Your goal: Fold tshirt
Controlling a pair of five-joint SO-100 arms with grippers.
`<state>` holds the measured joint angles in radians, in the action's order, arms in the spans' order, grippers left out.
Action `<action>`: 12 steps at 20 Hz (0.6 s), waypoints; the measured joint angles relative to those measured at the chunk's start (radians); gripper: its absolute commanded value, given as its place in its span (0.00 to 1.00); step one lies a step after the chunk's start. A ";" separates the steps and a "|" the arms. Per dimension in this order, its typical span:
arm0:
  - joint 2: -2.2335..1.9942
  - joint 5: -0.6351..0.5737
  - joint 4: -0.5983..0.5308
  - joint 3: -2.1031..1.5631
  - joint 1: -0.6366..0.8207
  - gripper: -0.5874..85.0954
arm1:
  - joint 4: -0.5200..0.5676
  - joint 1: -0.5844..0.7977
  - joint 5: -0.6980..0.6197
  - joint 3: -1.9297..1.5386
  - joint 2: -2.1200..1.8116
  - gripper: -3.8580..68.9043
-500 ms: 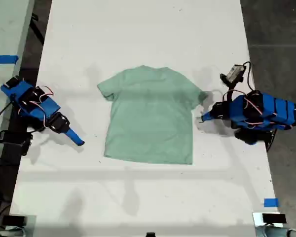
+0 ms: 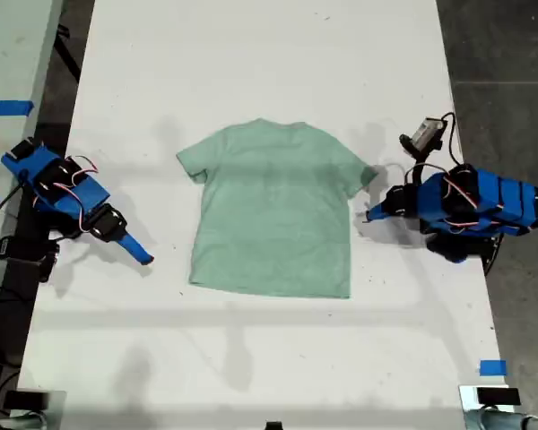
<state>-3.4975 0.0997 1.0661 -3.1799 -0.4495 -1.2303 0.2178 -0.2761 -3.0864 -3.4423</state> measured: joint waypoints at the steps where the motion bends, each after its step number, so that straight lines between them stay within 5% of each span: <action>1: 0.000 0.000 0.000 0.000 0.000 0.11 | 0.000 -0.003 0.003 0.000 0.000 0.07; 4: 0.000 -0.005 0.000 0.000 0.052 0.14 | -0.002 -0.006 0.008 0.000 0.000 0.07; 9: 0.005 -0.005 0.000 0.000 0.410 0.16 | -0.006 -0.035 0.026 0.000 -0.012 0.07; 10: 0.005 -0.005 0.005 0.000 0.463 0.03 | -0.006 -0.041 0.034 0.000 -0.012 0.07; 12: 0.005 -0.005 0.005 0.000 0.600 0.01 | -0.008 -0.049 0.051 0.000 -0.012 0.07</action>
<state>-3.4929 0.0951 1.0707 -3.1799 0.1503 -1.2379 0.1687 -0.2255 -3.0864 -3.4545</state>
